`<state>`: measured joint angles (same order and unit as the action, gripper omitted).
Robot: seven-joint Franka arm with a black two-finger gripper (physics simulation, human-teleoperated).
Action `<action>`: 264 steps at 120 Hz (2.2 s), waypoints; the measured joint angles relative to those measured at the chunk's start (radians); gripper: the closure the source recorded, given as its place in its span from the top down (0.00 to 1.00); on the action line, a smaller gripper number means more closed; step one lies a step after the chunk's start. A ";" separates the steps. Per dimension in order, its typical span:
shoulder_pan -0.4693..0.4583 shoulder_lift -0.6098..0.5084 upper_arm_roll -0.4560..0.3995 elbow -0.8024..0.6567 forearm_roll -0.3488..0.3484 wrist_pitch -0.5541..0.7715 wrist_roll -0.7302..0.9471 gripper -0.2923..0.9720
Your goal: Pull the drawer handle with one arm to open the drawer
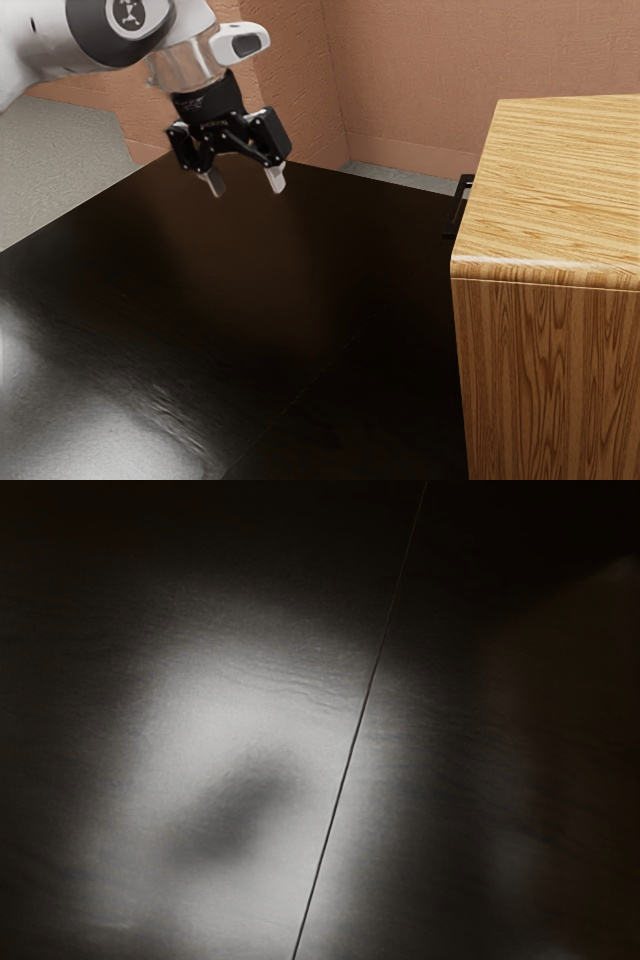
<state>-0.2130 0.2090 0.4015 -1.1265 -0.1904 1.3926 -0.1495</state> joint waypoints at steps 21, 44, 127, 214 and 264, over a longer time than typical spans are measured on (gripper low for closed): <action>-0.010 0.002 -0.002 0.003 -0.008 0.025 -0.030 0.77; -0.017 0.002 -0.046 0.003 -0.010 0.050 -0.068 0.77; -0.012 0.003 -0.151 -0.026 -0.048 0.170 -0.205 0.77; -0.052 0.016 -0.203 -0.066 -0.099 0.289 -0.299 0.77; -0.053 0.018 -0.246 -0.093 -0.121 0.344 -0.336 0.77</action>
<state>-0.2660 0.2272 0.1550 -1.2193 -0.3115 1.7362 -0.4854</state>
